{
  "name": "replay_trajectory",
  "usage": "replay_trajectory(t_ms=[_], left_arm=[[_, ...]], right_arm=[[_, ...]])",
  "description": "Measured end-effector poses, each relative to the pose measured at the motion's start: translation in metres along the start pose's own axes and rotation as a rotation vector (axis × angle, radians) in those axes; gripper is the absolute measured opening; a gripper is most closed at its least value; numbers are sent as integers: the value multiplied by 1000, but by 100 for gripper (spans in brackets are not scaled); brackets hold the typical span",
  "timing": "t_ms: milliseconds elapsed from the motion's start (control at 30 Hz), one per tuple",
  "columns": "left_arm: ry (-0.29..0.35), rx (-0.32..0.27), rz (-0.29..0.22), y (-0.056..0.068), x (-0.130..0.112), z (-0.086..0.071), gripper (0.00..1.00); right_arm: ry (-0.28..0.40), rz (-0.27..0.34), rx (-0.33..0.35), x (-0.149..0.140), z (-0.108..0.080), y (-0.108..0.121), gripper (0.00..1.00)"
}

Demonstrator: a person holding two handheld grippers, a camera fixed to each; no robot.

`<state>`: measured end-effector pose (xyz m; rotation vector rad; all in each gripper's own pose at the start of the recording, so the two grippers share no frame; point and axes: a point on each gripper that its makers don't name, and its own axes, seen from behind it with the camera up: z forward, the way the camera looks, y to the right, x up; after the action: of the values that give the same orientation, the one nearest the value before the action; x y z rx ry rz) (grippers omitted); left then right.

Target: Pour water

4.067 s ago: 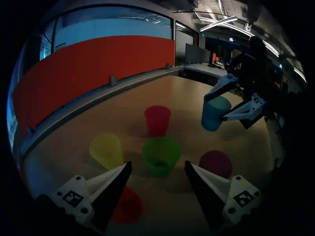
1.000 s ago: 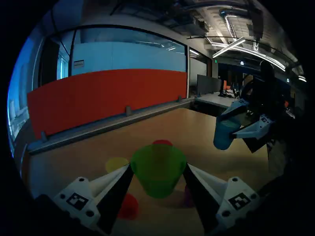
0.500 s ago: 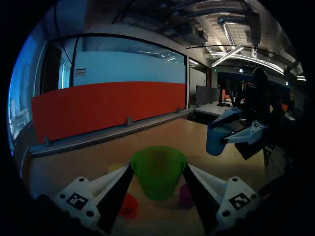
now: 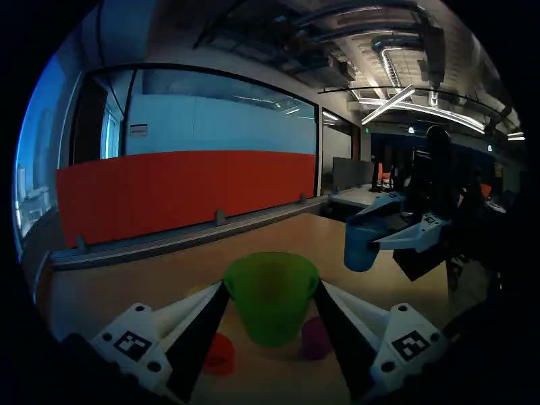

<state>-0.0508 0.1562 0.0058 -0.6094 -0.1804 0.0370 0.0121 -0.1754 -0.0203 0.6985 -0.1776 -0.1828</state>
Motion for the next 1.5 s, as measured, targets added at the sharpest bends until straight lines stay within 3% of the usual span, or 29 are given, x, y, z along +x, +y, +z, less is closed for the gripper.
replay_trajectory(t_ms=[833, 1500], left_arm=[[71, -31, 11, 11, 4, -13, 88], [98, -45, 20, 17, 6, -19, 88]], right_arm=[[137, 39, 32, 39, 21, -10, 93], [156, -19, 48, 62, 29, -17, 93]])
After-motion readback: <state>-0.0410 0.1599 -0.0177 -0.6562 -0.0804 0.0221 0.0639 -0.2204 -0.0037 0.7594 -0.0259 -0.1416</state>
